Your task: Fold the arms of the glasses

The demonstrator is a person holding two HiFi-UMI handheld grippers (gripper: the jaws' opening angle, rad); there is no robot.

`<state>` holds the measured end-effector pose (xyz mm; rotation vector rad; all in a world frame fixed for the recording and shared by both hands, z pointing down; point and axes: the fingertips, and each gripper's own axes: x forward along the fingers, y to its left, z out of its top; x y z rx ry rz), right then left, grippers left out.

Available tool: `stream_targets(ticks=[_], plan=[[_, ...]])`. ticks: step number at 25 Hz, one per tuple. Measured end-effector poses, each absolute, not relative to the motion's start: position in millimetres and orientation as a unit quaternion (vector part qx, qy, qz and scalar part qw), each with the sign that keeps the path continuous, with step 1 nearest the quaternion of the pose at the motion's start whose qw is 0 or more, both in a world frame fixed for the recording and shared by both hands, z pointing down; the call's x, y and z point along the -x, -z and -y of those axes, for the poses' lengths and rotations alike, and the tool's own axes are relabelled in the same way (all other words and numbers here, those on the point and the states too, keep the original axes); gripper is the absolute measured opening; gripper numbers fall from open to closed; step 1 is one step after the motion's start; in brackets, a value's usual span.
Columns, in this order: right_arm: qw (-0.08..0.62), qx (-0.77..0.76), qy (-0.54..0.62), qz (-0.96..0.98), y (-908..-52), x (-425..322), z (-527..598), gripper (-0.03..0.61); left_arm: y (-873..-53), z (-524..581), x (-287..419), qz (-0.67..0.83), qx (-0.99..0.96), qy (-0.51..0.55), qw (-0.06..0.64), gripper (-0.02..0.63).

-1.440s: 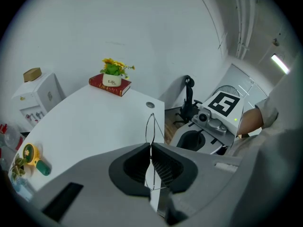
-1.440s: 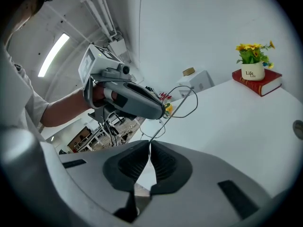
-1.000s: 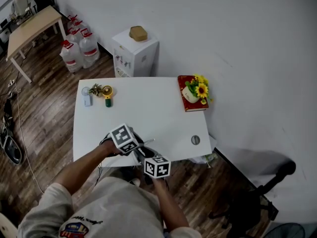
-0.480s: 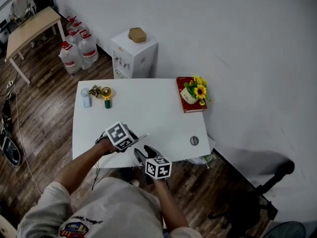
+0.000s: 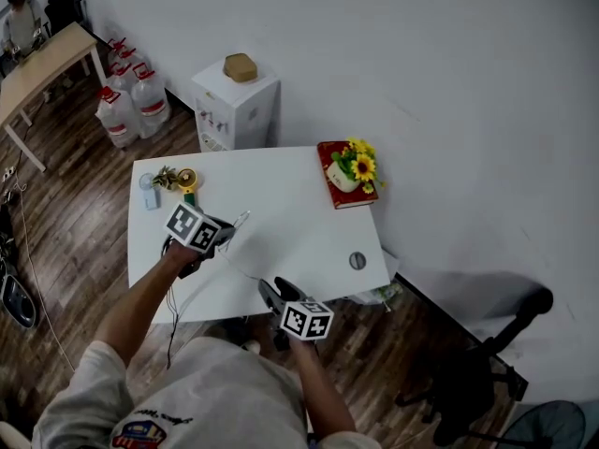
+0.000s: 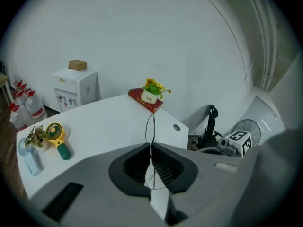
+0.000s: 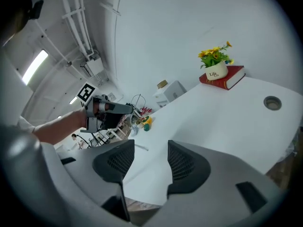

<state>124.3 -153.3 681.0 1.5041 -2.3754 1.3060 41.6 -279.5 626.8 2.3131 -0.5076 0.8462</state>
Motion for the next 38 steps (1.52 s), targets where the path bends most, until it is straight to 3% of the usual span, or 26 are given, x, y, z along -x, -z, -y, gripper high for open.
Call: stream_targets(ticks=[8,12,14,18,29,38], plan=[[-0.105,-0.436,-0.474,0.758,-648.6,-114.9,165.7,0.171,-608.0,291.3,-43.8,0.200,-0.877,-0.250,0.359,0.014],[-0.166,-0.411,-0.499,0.745,-636.6,-105.7,172.8,0.126,-607.6,286.3,-46.0,0.188,-0.879,-0.245,0.363,0.014],[-0.182,-0.406,-0.505,0.740,-634.5,-104.9,174.0,0.074,-607.4,282.4,-46.2,0.184,-0.881,-0.245,0.362,0.014],[-0.226,-0.359,-0.461,0.779,-604.2,-98.6,183.9,0.046,-603.5,270.6,-48.8,0.160,-0.893,-0.251,0.337,0.014],[-0.238,-0.363,-0.445,0.783,-591.5,-94.8,205.6,0.016,-611.4,215.4,-56.8,0.081,-0.910,-0.339,0.225,0.014],[-0.224,-0.343,-0.450,0.794,-594.6,-72.3,213.5,-0.012,-623.3,197.9,-47.7,0.068,-0.905,-0.355,0.226,0.014]])
